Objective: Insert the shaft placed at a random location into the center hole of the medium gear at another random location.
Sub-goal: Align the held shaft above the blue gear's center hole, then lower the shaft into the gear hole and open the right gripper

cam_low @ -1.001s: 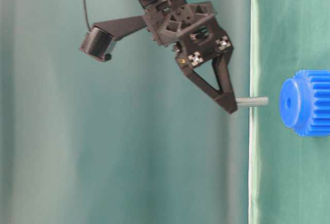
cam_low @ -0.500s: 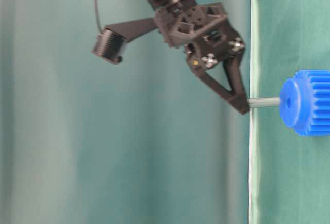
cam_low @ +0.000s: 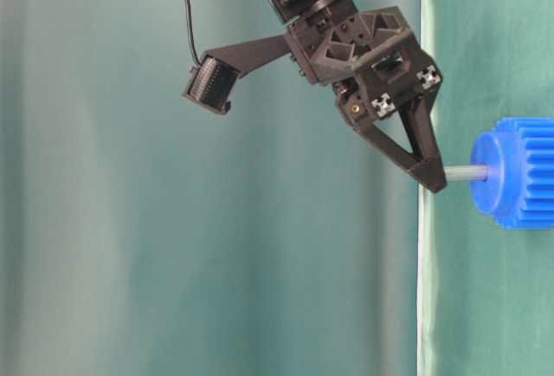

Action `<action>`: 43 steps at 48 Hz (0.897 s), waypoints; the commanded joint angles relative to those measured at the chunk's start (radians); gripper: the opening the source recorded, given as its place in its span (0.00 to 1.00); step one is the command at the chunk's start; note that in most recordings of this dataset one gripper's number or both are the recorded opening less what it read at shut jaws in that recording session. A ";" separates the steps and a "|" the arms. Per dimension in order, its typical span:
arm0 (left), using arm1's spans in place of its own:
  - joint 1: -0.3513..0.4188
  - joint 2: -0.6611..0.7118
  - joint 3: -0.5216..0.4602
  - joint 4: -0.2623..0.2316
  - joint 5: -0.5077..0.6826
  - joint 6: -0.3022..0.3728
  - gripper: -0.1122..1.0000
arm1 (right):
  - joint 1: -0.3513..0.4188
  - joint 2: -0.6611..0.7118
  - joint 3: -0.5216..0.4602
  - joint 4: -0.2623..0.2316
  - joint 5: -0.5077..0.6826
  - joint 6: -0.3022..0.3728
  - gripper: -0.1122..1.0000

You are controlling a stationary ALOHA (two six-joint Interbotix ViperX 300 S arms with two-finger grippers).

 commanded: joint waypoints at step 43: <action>0.005 0.008 -0.017 0.003 -0.009 -0.002 0.10 | 0.011 0.057 -0.008 0.005 -0.055 -0.005 0.22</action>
